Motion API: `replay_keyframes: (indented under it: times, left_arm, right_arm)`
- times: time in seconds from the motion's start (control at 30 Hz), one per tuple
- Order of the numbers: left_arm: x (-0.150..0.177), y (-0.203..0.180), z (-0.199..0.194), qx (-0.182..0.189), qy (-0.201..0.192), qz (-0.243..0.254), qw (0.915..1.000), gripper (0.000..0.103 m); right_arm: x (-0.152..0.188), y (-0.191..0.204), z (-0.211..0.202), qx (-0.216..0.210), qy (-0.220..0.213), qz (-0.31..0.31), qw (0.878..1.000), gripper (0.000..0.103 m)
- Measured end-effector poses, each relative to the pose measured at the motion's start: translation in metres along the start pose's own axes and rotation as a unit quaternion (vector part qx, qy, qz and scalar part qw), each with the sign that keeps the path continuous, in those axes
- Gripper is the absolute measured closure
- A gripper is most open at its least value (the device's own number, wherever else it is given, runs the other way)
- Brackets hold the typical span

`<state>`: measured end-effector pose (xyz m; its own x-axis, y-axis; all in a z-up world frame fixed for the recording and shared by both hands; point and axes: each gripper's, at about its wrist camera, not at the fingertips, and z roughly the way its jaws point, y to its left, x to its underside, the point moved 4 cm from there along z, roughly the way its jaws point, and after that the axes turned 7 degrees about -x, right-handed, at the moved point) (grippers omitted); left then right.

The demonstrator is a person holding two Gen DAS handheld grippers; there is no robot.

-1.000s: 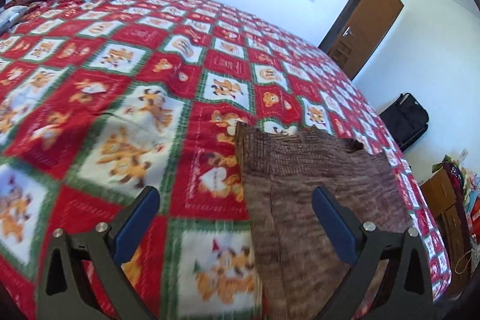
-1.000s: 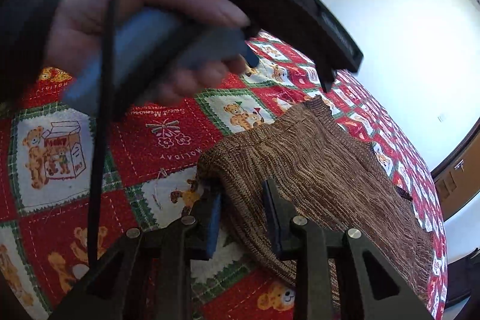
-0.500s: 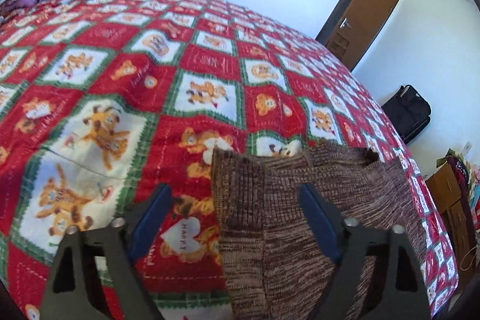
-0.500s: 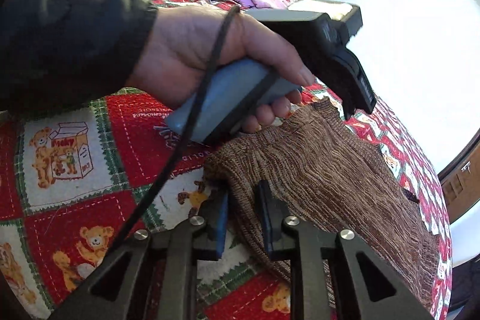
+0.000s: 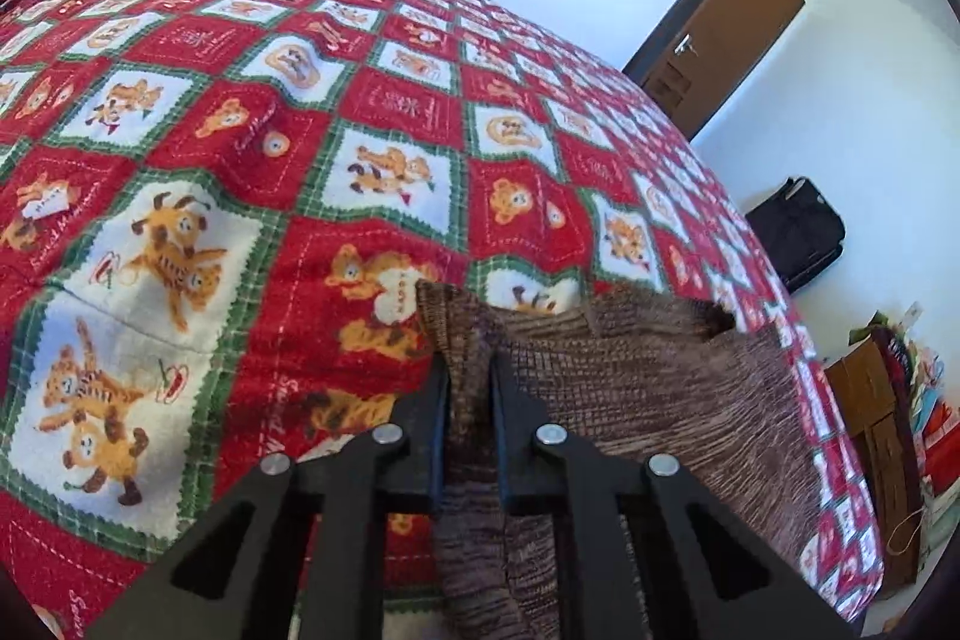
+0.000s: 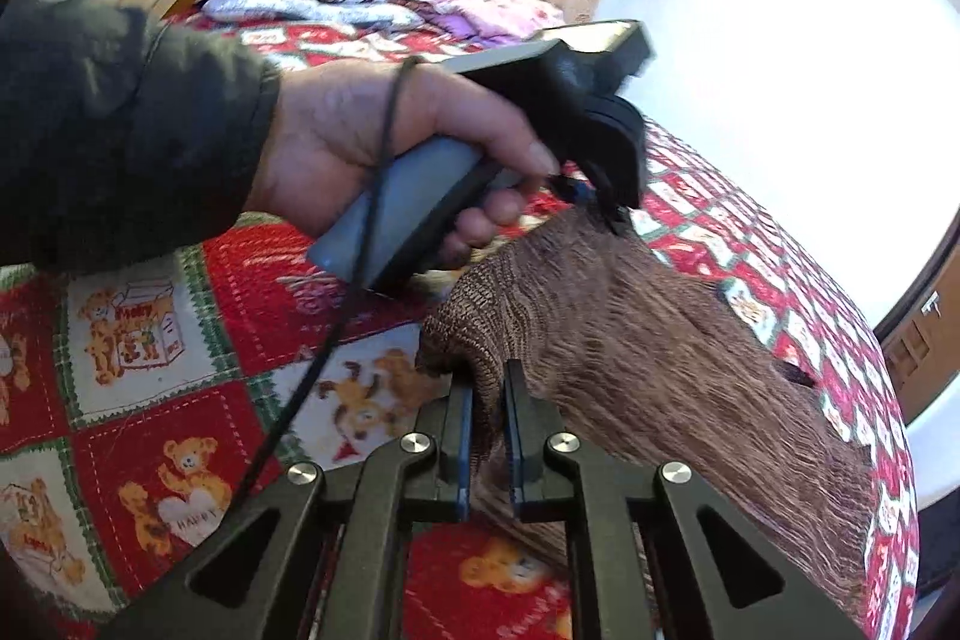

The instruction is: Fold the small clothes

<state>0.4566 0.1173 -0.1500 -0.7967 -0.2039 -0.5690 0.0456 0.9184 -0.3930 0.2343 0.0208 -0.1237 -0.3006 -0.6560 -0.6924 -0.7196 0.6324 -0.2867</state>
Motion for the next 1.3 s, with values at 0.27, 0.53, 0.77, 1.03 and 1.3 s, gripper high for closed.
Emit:
replay_keyframes:
  times: [0.27,0.53,0.77,1.03,1.3]
  left_arm:
    - [-0.013,-0.012,-0.010,0.037,-0.019,-0.038,0.9984,0.090]
    - [-0.027,-0.056,-0.015,0.069,-0.036,-0.037,0.9963,0.090]
    - [-0.033,-0.110,-0.012,0.089,-0.039,-0.013,0.9952,0.090]
    - [-0.035,-0.165,-0.006,0.109,-0.039,0.014,0.9931,0.091]
    - [-0.027,-0.225,0.014,0.130,-0.021,0.053,0.9898,0.091]
  right_arm:
    - [0.005,-0.038,-0.030,0.026,-0.028,0.049,0.998,0.095]
    - [0.014,-0.072,-0.057,0.047,-0.055,0.102,0.992,0.095]
    - [0.032,-0.101,-0.082,0.066,-0.066,0.141,0.986,0.095]
    - [0.061,-0.137,-0.110,0.093,-0.069,0.189,0.975,0.095]
    - [0.095,-0.165,-0.129,0.105,-0.059,0.241,0.963,0.095]
